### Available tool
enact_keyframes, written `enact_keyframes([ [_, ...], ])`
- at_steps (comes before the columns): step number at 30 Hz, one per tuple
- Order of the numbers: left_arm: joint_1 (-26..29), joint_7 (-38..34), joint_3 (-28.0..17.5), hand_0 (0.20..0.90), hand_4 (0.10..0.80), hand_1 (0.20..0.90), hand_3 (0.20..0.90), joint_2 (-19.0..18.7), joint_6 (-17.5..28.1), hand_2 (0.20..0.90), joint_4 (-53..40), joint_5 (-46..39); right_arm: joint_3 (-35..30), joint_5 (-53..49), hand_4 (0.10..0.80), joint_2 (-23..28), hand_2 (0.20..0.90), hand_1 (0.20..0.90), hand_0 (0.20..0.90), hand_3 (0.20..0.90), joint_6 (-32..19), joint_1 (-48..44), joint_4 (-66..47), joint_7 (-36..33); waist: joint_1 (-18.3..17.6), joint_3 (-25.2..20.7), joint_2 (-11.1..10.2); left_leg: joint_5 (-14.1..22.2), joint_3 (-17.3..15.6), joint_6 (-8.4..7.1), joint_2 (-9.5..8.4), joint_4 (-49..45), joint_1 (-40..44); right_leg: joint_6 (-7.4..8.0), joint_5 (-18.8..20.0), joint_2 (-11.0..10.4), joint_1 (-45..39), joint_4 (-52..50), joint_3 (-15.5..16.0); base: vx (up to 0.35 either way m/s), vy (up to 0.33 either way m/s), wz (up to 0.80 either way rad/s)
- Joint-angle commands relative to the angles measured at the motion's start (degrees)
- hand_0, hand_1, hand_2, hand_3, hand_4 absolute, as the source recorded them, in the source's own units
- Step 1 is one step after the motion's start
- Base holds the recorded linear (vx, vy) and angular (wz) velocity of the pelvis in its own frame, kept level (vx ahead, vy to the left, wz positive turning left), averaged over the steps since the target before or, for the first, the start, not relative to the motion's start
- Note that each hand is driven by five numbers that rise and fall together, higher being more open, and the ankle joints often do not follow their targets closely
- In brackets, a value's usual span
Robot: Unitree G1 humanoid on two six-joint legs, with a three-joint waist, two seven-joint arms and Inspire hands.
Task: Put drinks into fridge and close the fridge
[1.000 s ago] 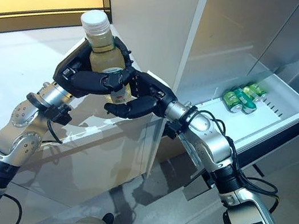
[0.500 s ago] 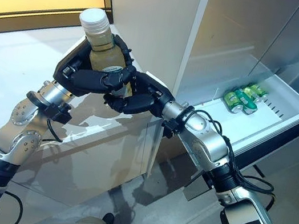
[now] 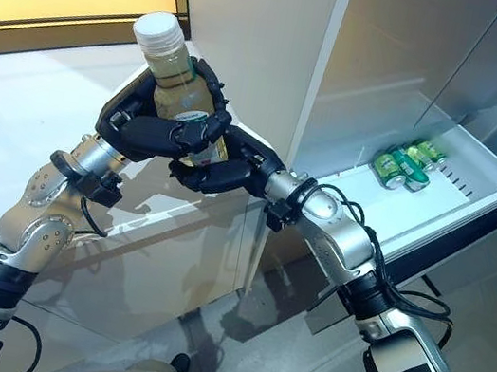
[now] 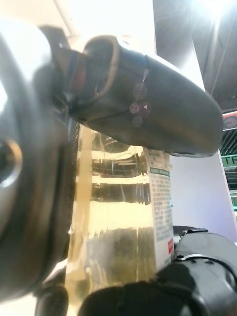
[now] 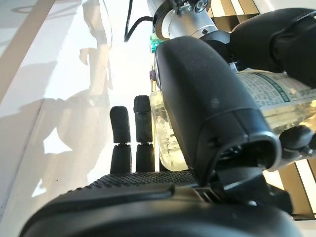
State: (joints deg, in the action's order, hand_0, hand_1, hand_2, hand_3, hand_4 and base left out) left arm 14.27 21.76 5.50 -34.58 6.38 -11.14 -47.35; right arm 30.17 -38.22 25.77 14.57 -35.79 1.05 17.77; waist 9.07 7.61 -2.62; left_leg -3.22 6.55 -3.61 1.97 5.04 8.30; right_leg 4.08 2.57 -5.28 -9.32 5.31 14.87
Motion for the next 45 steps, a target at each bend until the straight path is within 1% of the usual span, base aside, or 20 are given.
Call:
enact_keyframes([
  [1, 10.4, 1.6, 0.6, 0.326, 0.130, 0.326, 0.230, -0.4, 5.4, 0.326, -5.7, -5.0, -1.3, -4.9, 0.100, -3.5, 0.300, 0.300, 0.300, 0.200, -7.9, -11.6, -2.8, 1.1, -0.6, -6.6, 0.1, 6.0, -1.1, 4.22, -6.37, 0.0, 0.1, 0.26, -2.9, 2.1, -0.5, -0.4, -2.9, 0.000, 0.000, 0.00],
  [2, 10.4, 1.7, 0.6, 0.479, 0.309, 0.479, 0.409, -0.5, 5.3, 0.479, -5.7, -5.1, -1.3, -5.0, 0.100, -3.4, 0.300, 0.300, 0.300, 0.200, -7.9, -11.7, -2.9, 1.1, -0.6, -6.6, 0.1, 6.0, -1.0, 4.22, -6.38, 0.0, 0.1, 0.26, -2.9, 2.1, -0.4, -0.4, -2.9, 0.000, 0.000, 0.00],
  [3, 10.5, 1.8, 0.5, 0.462, 0.289, 0.462, 0.389, -0.6, 5.2, 0.462, -5.8, -5.2, -1.5, -5.1, 0.100, -3.3, 0.300, 0.300, 0.300, 0.200, -7.9, -11.7, -3.2, 0.9, -0.6, -6.6, 0.1, 6.0, -1.0, 4.22, -6.39, 0.0, 0.1, 0.27, -2.9, 2.1, -0.4, -0.4, -3.0, 0.000, 0.000, 0.00],
  [4, 10.5, 1.8, 0.5, 0.375, 0.188, 0.375, 0.288, -0.7, 5.2, 0.375, -5.8, -5.3, -1.6, -5.3, 0.100, -3.2, 0.300, 0.300, 0.300, 0.200, -8.0, -11.7, -3.4, 0.7, -0.6, -6.6, 0.1, 6.0, -1.0, 4.22, -6.39, 0.0, 0.1, 0.27, -2.9, 2.1, -0.4, -0.4, -3.0, 0.000, 0.000, 0.00],
  [5, 10.4, 1.9, 0.5, 0.385, 0.199, 0.385, 0.299, -0.7, 5.3, 0.385, -5.6, -5.3, -1.6, -5.3, 0.100, -3.3, 0.300, 0.300, 0.300, 0.200, -8.2, -11.7, -3.3, 0.7, -0.6, -6.6, 0.2, 6.0, -1.0, 4.21, -6.37, 0.0, 0.1, 0.26, -2.9, 2.1, -0.4, -0.4, -3.0, 0.000, 0.000, 0.00],
  [6, 10.4, 2.1, 0.4, 0.427, 0.248, 0.427, 0.348, -0.8, 5.4, 0.427, -5.4, -5.4, -1.7, -5.2, 0.100, -3.4, 0.300, 0.300, 0.300, 0.200, -8.4, -11.7, -3.0, 0.7, -0.6, -6.7, 0.2, 6.0, -1.0, 4.22, -6.38, 0.0, 0.1, 0.25, -2.9, 2.1, -0.5, -0.4, -3.0, 0.000, 0.000, 0.00],
  [7, 10.4, 2.1, 0.4, 0.521, 0.358, 0.521, 0.458, -0.8, 5.4, 0.521, -5.4, -5.4, -1.6, -5.2, 0.100, -3.4, 0.300, 0.300, 0.300, 0.200, -8.4, -11.7, -3.0, 0.8, -0.6, -6.7, 0.2, 6.0, -1.0, 4.22, -6.38, 0.0, 0.1, 0.25, -2.9, 2.1, -0.5, -0.4, -3.0, 0.000, 0.000, 0.00],
  [8, 10.4, 2.0, 0.3, 0.900, 0.800, 0.900, 0.900, -0.9, 5.3, 0.900, -5.3, -5.2, -1.7, -5.2, 0.100, -3.4, 0.300, 0.300, 0.300, 0.200, -8.5, -11.8, -3.1, 0.5, -0.6, -6.7, 0.2, 6.0, -1.0, 4.22, -6.40, 0.0, 0.1, 0.25, -2.9, 2.1, -0.4, -0.4, -3.0, 0.000, 0.000, 0.00],
  [14, 10.3, 0.8, 0.0, 0.900, 0.800, 0.900, 0.900, -1.1, 5.0, 0.900, -5.4, -4.4, -2.0, -5.4, 0.100, -2.9, 0.300, 0.300, 0.300, 0.200, -8.5, -11.9, -3.8, 0.0, -0.6, -6.8, 0.2, 6.0, -1.0, 4.27, -6.37, 0.0, 0.1, 0.21, -2.9, 2.2, -0.4, -0.3, -3.1, 0.000, 0.000, 0.00],
  [22, 9.2, 1.4, -1.9, 0.900, 0.800, 0.900, 0.900, -2.7, 5.6, 0.900, -4.2, -3.3, -3.6, -5.2, 0.100, -2.0, 0.300, 0.300, 0.300, 0.200, -10.5, -11.8, -4.5, -1.2, -0.6, -6.8, 0.4, 6.0, -1.0, 4.21, -6.33, 0.0, 0.0, 0.22, -2.8, 2.2, -0.3, -0.3, -3.0, 0.000, 0.000, 0.00],
  [26, 8.1, 3.6, -3.4, 0.900, 0.800, 0.900, 0.900, -3.6, 5.8, 0.900, -4.0, -3.8, -4.8, -4.8, 0.100, -1.1, 0.300, 0.300, 0.300, 0.200, -11.7, -11.7, -5.4, -2.3, -0.6, -6.9, 0.5, 5.9, -1.0, 4.18, -6.30, 0.0, -0.2, 0.17, -2.8, 2.2, -0.2, -0.3, -3.1, -0.012, 0.002, 0.00],
  [27, 7.8, 4.1, -3.7, 0.900, 0.800, 0.900, 0.900, -3.7, 5.6, 0.900, -3.8, -4.0, -5.1, -4.8, 0.100, -0.9, 0.300, 0.300, 0.300, 0.200, -12.1, -11.8, -5.5, -2.6, -0.6, -6.9, 0.5, 5.2, -1.0, 4.21, -6.37, 0.0, -0.6, 0.11, -2.3, 2.1, 0.1, -0.3, -3.0, 0.000, 0.000, 0.00],
  [28, 7.2, 4.4, -4.1, 0.900, 0.800, 0.900, 0.900, -3.8, 5.6, 0.900, -3.5, -3.7, -5.4, -4.6, 0.100, -0.8, 0.300, 0.300, 0.300, 0.200, -12.8, -11.7, -5.9, -3.0, -0.6, -7.0, 0.6, 5.8, -0.9, 4.19, -6.30, 0.0, -0.3, 0.13, -2.8, 2.3, -0.1, -0.3, -3.2, -0.049, 0.011, 0.00],
  [29, 6.9, 4.5, -4.4, 0.900, 0.800, 0.900, 0.900, -3.9, 5.7, 0.900, -3.4, -3.3, -5.7, -4.5, 0.100, -0.6, 0.300, 0.300, 0.300, 0.200, -13.1, -11.7, -6.1, -3.2, -0.6, -6.9, 0.6, 5.3, -1.0, 4.21, -6.37, 0.0, -0.6, 0.08, -2.3, 2.2, 0.2, -0.3, -3.1, 0.000, 0.000, 0.00],
  [30, 6.1, 4.6, -5.1, 0.900, 0.800, 0.900, 0.900, -4.2, 5.7, 0.900, -2.8, -2.7, -6.3, -4.8, 0.100, -0.1, 0.300, 0.300, 0.300, 0.200, -13.5, -11.6, -6.6, -3.6, -0.6, -7.1, 0.7, 5.9, -0.9, 4.20, -6.33, 0.0, -0.4, 0.14, -2.8, 2.3, 0.0, -0.3, -3.2, 0.000, 0.000, 0.00],
  [33, 4.3, 6.6, -6.8, 0.900, 0.800, 0.900, 0.900, -5.1, 5.8, 0.900, -1.6, -2.4, -7.8, -5.1, 0.100, 0.7, 0.300, 0.300, 0.300, 0.200, -14.6, -11.2, -7.9, -3.8, -0.6, -7.2, 0.8, 5.9, -1.0, 4.26, -6.31, 0.0, -0.5, 0.15, -2.8, 2.3, 0.1, -0.3, -3.3, -0.018, 0.004, -0.01],
  [35, 3.5, 6.4, -7.4, 0.900, 0.800, 0.900, 0.900, -5.5, 5.5, 0.900, -1.1, -3.1, -8.4, -4.7, 0.100, 1.1, 0.300, 0.300, 0.300, 0.200, -15.3, -10.9, -8.5, -3.9, -0.6, -7.3, 0.8, 5.9, -1.0, 4.25, -6.32, 0.0, -0.6, 0.16, -2.9, 2.3, 0.1, -0.3, -3.4, -0.029, 0.009, 0.00],
  [36, 3.0, 6.3, -8.0, 0.900, 0.800, 0.900, 0.900, -5.6, 5.6, 0.900, -0.7, -3.6, -8.8, -4.9, 0.100, 1.5, 0.300, 0.300, 0.300, 0.200, -15.6, -10.9, -9.0, -3.9, -0.6, -7.3, 0.8, 5.3, -1.1, 4.26, -6.37, 0.0, -0.9, 0.13, -2.3, 2.2, 0.5, -0.3, -3.3, 0.000, 0.000, 0.00],
  [40, 0.9, 6.9, -9.9, 0.900, 0.800, 0.900, 0.900, -4.6, 6.2, 0.900, 0.2, -5.0, -10.3, -4.9, 0.100, 2.4, 0.300, 0.300, 0.300, 0.200, -16.4, -9.9, -11.1, -3.7, -0.6, -7.3, 0.7, 5.3, -1.1, 4.26, -6.37, 0.0, -1.1, 0.13, -2.3, 2.2, 0.6, -0.3, -3.3, -0.013, 0.005, 0.00],
  [45, -1.9, 6.5, -11.8, 0.900, 0.800, 0.900, 0.900, -3.0, 6.6, 0.900, 1.4, -4.8, -11.9, -4.9, 0.100, 3.0, 0.300, 0.300, 0.300, 0.200, -16.1, -7.9, -14.8, -2.8, -0.9, -7.4, 0.7, 5.3, -1.1, 4.30, -6.41, 0.0, -1.1, 0.11, -2.3, 2.2, 0.8, -0.3, -3.5, -0.013, 0.005, 0.00],
])
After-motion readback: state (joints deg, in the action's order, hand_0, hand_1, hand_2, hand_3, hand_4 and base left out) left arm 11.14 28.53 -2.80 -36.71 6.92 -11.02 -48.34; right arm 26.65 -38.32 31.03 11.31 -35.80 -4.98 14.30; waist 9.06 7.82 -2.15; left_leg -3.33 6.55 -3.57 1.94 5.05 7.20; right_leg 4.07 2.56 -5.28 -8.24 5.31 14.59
